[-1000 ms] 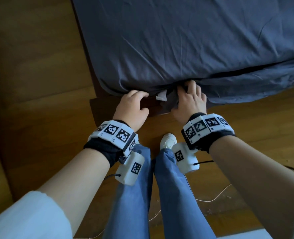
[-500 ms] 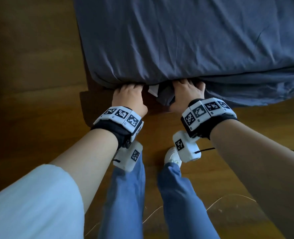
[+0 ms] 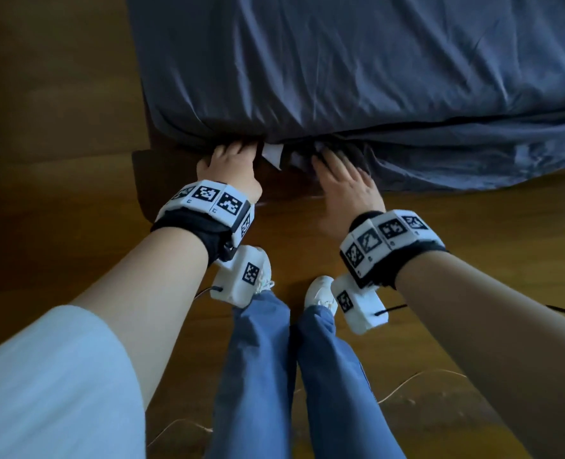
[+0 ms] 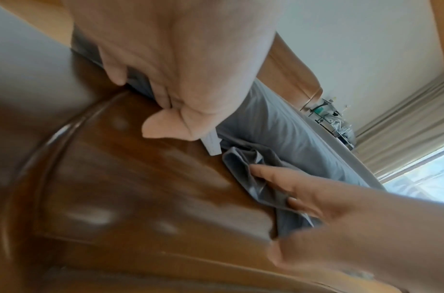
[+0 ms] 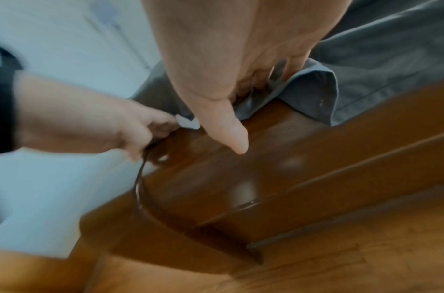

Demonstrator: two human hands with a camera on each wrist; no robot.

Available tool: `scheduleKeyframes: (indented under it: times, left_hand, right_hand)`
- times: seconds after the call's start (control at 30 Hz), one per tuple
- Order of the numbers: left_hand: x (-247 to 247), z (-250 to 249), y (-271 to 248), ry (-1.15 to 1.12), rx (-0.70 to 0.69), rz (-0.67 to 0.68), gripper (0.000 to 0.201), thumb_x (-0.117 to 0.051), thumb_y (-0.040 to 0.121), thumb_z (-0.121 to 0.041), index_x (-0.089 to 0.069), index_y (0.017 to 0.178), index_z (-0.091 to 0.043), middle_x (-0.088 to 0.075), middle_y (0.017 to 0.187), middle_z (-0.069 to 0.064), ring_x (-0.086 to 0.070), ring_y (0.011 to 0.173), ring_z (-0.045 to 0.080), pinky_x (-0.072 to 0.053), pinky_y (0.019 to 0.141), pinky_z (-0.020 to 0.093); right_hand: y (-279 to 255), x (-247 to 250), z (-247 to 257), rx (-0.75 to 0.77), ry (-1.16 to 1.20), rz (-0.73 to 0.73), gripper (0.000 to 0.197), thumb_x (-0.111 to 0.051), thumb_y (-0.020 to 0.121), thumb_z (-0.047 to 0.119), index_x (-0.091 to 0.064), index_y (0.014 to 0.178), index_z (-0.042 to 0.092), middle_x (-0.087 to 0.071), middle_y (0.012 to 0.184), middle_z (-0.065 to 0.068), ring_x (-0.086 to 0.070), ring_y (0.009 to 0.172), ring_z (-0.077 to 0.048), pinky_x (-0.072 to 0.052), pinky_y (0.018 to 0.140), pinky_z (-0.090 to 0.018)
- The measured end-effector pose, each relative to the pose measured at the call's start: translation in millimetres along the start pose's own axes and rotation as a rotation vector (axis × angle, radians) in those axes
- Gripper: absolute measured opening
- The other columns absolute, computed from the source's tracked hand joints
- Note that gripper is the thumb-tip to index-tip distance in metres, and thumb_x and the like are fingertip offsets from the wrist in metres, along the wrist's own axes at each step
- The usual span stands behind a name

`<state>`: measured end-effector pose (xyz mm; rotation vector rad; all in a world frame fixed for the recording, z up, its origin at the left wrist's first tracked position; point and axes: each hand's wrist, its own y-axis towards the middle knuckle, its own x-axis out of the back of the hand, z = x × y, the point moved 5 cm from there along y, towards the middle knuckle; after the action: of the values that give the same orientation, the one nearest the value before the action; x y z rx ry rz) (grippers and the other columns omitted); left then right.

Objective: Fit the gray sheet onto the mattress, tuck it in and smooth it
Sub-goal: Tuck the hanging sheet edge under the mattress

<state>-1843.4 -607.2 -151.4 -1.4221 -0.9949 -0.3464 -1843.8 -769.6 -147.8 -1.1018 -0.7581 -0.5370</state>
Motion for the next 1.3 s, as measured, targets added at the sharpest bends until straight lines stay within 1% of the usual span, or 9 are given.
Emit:
scheduleKeyframes:
  times: [0.17,0.33,0.53,0.63,0.73,0.8,0.87,1.07,1.3]
  left_hand:
    - [-1,-3,-12,-0.253,-0.008,-0.097,0.061,-0.047,0.084,-0.005,-0.035,0.141,-0.022,-0.033,0.15,-0.001,-0.033,0.137,0.024,-0.029,0.11,0.041]
    - [-5,-26,-16,-0.352,-0.194,-0.145,0.056,-0.05,0.079,-0.002,-0.046,0.133,-0.014,-0.044,0.14,0.002,-0.041,0.13,0.022,-0.035,0.107,0.036]
    - [-5,-31,-9,-0.217,-0.226,-0.075,0.06,-0.053,0.078,-0.003,-0.043,0.135,-0.018,-0.042,0.14,0.002,-0.041,0.129,0.025,-0.035,0.106,0.036]
    - [-5,-33,-6,-0.134,-0.251,-0.089,0.065,-0.056,0.076,-0.005,-0.04,0.138,-0.018,-0.044,0.139,0.004,-0.044,0.126,0.028,-0.037,0.103,0.038]
    - [-11,-35,-8,-0.083,-0.262,-0.126,0.07,-0.058,0.077,-0.007,-0.035,0.142,-0.016,-0.037,0.146,0.004,-0.039,0.131,0.025,-0.033,0.106,0.034]
    - [-19,-37,-10,-0.065,-0.258,-0.146,0.075,-0.062,0.079,-0.012,-0.028,0.146,-0.017,-0.03,0.151,0.002,-0.033,0.137,0.022,-0.028,0.11,0.031]
    - [-24,-40,-11,-0.037,-0.237,-0.147,0.08,-0.064,0.079,-0.016,-0.023,0.147,-0.018,-0.025,0.153,0.001,-0.029,0.139,0.021,-0.026,0.111,0.031]
    - [-11,-51,-4,0.08,-0.166,-0.182,0.069,-0.059,0.076,-0.012,-0.035,0.14,-0.019,-0.042,0.141,0.003,-0.036,0.13,0.026,-0.032,0.102,0.038]
    - [0,-62,4,0.212,-0.144,-0.205,0.044,-0.054,0.084,-0.013,-0.05,0.127,-0.019,-0.055,0.129,0.006,-0.044,0.124,0.028,-0.029,0.103,0.037]
  right_hand:
    - [23,18,-10,-0.058,-0.044,-0.103,0.072,-0.062,0.079,0.022,-0.029,0.143,0.023,-0.029,0.15,0.002,-0.027,0.138,-0.021,-0.019,0.116,-0.039]
    - [42,44,5,-0.102,-0.097,-0.048,0.043,-0.061,0.076,0.02,-0.055,0.118,0.016,-0.056,0.126,-0.008,-0.048,0.121,-0.028,-0.03,0.104,-0.038]
    - [47,53,6,-0.1,-0.087,0.041,0.03,-0.059,0.081,0.028,-0.059,0.109,0.017,-0.058,0.123,-0.007,-0.05,0.12,-0.026,-0.031,0.104,-0.034]
    - [49,50,0,-0.088,-0.041,0.024,0.016,-0.061,0.078,0.026,-0.059,0.093,0.02,-0.062,0.116,-0.006,-0.052,0.115,-0.026,-0.031,0.103,-0.034]
    - [50,39,-12,-0.06,0.015,0.065,0.045,-0.065,0.076,0.027,-0.054,0.119,0.019,-0.056,0.127,-0.007,-0.046,0.123,-0.028,-0.027,0.108,-0.036]
    - [44,28,-20,-0.005,0.034,0.1,0.075,-0.066,0.077,0.033,-0.032,0.142,0.022,-0.037,0.147,-0.006,-0.029,0.137,-0.026,-0.018,0.114,-0.039]
    - [34,19,-25,0.042,0.068,0.08,0.087,-0.064,0.079,0.035,-0.015,0.149,0.024,-0.018,0.156,-0.002,-0.013,0.145,-0.022,-0.008,0.118,-0.039]
    - [-2,10,-34,0.147,0.024,-0.029,0.085,-0.056,0.082,0.021,-0.006,0.15,0.029,0.002,0.159,0.006,0.003,0.147,-0.012,0.005,0.118,-0.034]
    - [25,16,-23,0.1,-0.002,-0.001,0.082,-0.059,0.083,0.028,-0.012,0.149,0.028,-0.014,0.156,0.005,-0.014,0.144,-0.018,-0.007,0.118,-0.036]
